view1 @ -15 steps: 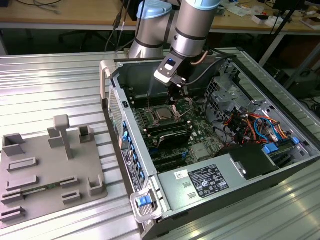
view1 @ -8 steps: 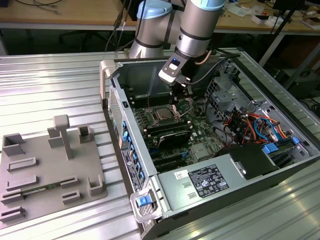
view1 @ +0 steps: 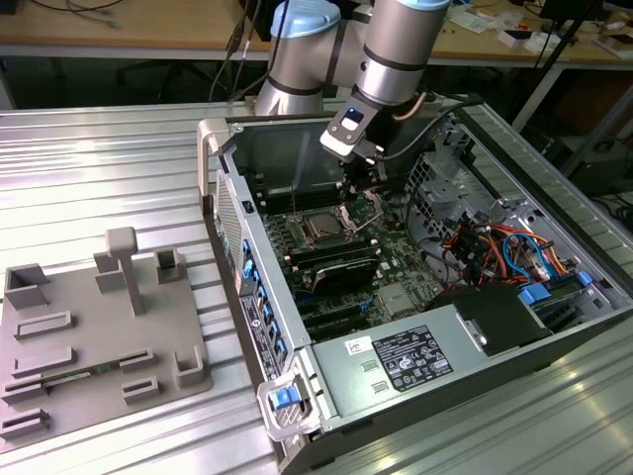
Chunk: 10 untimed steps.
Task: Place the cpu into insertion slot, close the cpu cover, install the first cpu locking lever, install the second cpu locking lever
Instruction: 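Close the cpu cover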
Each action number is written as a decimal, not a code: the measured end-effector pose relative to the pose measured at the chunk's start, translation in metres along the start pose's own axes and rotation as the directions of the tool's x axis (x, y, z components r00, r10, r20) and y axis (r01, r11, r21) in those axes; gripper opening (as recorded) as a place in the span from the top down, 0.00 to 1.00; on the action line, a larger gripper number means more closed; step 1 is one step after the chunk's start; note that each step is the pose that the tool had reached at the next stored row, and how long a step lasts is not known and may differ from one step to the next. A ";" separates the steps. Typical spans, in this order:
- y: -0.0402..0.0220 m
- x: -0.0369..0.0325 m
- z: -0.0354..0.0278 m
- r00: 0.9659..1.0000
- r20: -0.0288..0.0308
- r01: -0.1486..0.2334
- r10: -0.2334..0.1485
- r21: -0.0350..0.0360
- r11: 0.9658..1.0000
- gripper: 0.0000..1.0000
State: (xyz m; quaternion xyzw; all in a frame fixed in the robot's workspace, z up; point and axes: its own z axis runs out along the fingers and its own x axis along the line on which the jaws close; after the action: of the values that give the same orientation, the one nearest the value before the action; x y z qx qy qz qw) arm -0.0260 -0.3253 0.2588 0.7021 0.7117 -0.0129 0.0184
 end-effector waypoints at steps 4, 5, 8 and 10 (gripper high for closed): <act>0.0124 -0.0002 -0.0009 1.000 0.000 0.000 0.000 0.000 1.000 0.89; 0.0126 -0.0003 -0.0024 1.000 0.000 0.000 0.000 0.000 1.000 0.89; 0.0130 -0.0006 -0.0100 1.000 0.000 0.000 0.000 0.000 1.000 0.89; 0.0136 -0.0010 -0.0195 1.000 0.000 0.000 0.000 0.000 1.000 0.89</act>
State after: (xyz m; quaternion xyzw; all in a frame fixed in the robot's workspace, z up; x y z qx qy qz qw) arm -0.0126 -0.3253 0.2785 0.7021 0.7117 -0.0129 0.0184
